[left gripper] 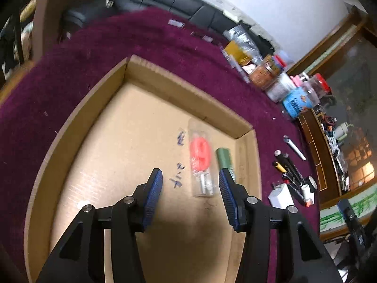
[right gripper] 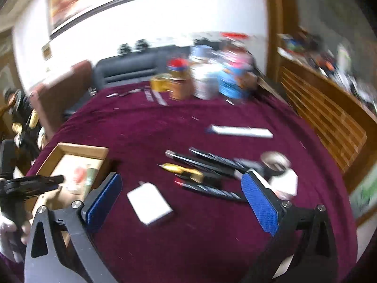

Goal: Organize rigid objects
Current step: 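Grasp the white charger with the left tool, then grasp the black red-capped marker with the right tool, then lower charger into tray with left tool while right tool releases marker beside it, then reach the right tool to the yellow pencil and grasp it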

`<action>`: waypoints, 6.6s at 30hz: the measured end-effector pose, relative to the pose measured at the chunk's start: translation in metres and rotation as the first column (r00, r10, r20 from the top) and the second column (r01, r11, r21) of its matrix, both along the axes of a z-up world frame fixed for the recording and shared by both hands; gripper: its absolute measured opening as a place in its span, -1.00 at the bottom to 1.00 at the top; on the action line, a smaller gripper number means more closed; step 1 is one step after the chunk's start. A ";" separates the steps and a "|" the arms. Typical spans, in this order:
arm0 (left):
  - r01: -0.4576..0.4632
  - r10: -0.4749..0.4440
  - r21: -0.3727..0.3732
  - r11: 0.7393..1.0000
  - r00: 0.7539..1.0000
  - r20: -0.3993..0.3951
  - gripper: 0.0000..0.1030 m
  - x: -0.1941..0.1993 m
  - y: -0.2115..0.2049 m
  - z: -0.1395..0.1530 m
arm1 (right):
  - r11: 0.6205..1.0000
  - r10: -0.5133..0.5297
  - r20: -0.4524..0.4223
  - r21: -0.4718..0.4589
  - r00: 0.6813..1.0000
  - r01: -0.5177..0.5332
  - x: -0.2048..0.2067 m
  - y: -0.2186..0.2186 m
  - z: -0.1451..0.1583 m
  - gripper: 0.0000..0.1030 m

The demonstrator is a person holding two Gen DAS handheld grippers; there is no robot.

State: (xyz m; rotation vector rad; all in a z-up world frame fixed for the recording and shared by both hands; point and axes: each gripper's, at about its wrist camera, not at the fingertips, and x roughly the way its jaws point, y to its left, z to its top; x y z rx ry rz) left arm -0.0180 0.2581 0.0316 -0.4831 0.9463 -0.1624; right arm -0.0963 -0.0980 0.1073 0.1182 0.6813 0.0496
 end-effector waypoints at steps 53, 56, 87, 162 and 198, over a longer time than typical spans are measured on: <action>0.259 -0.254 0.148 0.955 0.966 -0.052 -0.36 -0.015 -0.179 0.004 | 0.955 0.281 -0.403 0.207 0.871 -0.212 0.111 -0.041 -0.087 0.74; 0.266 -0.259 0.126 0.956 0.964 -0.065 -0.36 0.003 -0.185 -0.004 | 0.957 0.274 -0.404 0.202 0.873 -0.207 0.096 -0.039 -0.086 0.46; 0.218 -0.201 0.214 0.952 0.975 -0.099 0.18 -0.039 -0.195 0.004 | 0.948 0.245 -0.395 0.287 0.885 -0.134 0.041 -0.059 -0.091 -0.75; -0.072 0.055 0.099 0.992 0.985 0.164 0.15 -0.028 0.026 0.098 | 0.903 0.357 -0.135 0.302 0.924 -0.305 0.090 0.156 -0.003 -0.68; 0.142 -0.142 0.009 0.990 0.987 0.076 0.41 -0.123 -0.142 0.038 | 0.817 0.511 -0.392 0.498 0.765 -0.291 0.101 0.014 -0.079 0.55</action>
